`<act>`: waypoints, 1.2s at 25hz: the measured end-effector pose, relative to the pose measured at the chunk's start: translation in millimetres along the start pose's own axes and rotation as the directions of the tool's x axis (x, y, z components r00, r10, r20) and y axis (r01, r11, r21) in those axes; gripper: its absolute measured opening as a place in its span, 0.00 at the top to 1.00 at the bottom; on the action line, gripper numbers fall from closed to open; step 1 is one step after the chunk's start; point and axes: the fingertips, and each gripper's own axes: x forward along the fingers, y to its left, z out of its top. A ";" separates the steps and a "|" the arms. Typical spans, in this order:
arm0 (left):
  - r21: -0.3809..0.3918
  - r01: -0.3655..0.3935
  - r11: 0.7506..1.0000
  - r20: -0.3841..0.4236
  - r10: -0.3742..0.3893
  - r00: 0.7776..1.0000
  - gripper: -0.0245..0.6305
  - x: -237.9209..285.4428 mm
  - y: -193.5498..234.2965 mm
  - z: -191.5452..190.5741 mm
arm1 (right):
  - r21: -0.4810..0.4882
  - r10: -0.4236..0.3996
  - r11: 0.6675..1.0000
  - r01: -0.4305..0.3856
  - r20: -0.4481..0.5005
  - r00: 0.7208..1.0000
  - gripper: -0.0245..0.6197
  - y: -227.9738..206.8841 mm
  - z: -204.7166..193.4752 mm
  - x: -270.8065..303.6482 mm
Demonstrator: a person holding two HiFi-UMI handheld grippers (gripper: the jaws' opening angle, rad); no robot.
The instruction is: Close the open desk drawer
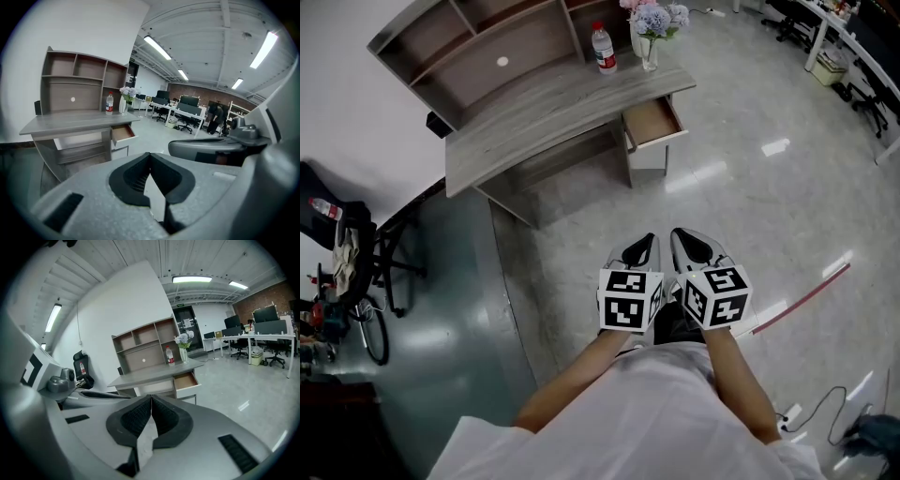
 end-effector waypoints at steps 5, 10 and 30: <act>-0.027 -0.015 1.000 -0.016 0.014 1.000 0.96 44.3 13.2 23.8 | -0.001 0.017 1.000 -0.017 -0.021 1.000 0.96 -33.2 21.7 34.3; -0.042 -0.030 0.999 -0.032 0.029 0.999 0.96 87.8 15.2 44.7 | 0.017 0.034 0.999 -0.033 -0.045 0.998 0.96 -71.4 35.6 60.5; 0.004 -0.140 0.990 -0.027 0.140 0.990 0.96 170.4 33.4 106.2 | 0.075 0.123 0.989 -0.124 0.019 0.992 0.96 -146.9 92.2 121.2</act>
